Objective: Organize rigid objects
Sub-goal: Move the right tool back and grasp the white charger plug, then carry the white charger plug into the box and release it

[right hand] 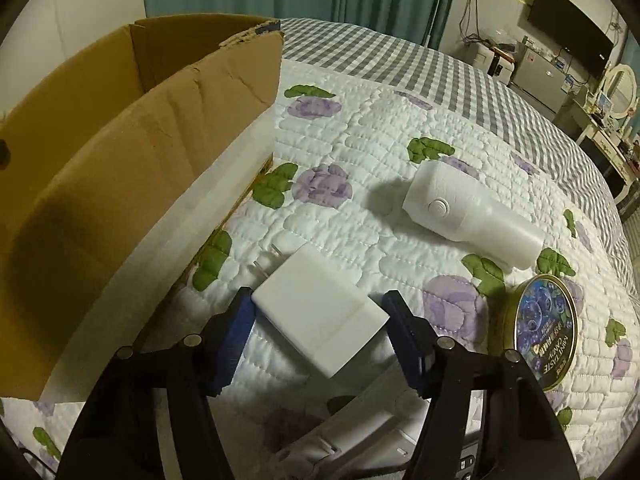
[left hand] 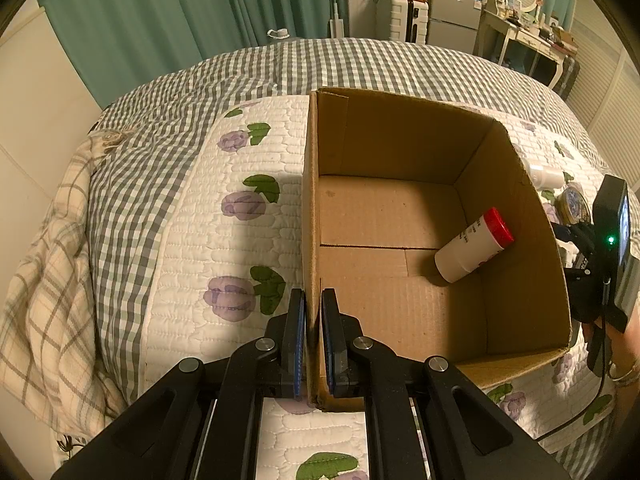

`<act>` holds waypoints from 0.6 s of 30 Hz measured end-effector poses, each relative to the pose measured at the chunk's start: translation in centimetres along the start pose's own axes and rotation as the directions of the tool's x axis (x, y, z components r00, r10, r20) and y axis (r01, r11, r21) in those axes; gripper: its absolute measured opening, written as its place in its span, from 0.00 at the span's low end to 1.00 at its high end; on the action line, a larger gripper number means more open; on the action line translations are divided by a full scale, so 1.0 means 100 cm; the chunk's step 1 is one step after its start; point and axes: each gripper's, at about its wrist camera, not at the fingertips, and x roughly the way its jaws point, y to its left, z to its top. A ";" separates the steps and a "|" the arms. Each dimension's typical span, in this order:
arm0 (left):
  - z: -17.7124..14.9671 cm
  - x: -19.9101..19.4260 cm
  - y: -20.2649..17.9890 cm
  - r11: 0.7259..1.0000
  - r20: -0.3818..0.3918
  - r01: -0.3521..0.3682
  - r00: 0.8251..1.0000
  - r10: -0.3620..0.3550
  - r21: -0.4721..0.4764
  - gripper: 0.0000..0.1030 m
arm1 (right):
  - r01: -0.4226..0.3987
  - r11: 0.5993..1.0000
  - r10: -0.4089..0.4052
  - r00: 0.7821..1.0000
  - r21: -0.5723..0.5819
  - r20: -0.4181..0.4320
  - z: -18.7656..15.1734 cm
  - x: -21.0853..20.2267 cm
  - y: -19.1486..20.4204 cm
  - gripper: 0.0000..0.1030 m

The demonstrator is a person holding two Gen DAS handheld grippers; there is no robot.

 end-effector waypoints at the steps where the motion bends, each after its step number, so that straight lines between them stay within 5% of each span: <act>1: 0.000 0.000 0.000 1.000 0.001 0.001 1.000 -0.001 -0.001 0.08 | 0.005 1.000 -0.005 1.000 0.001 0.003 -0.001 -0.001 0.001 0.63; 18: -0.001 0.002 0.002 1.000 0.004 0.007 1.000 -0.007 0.001 0.08 | 0.062 0.998 -0.064 0.989 0.019 0.132 -0.003 -0.095 -0.002 0.63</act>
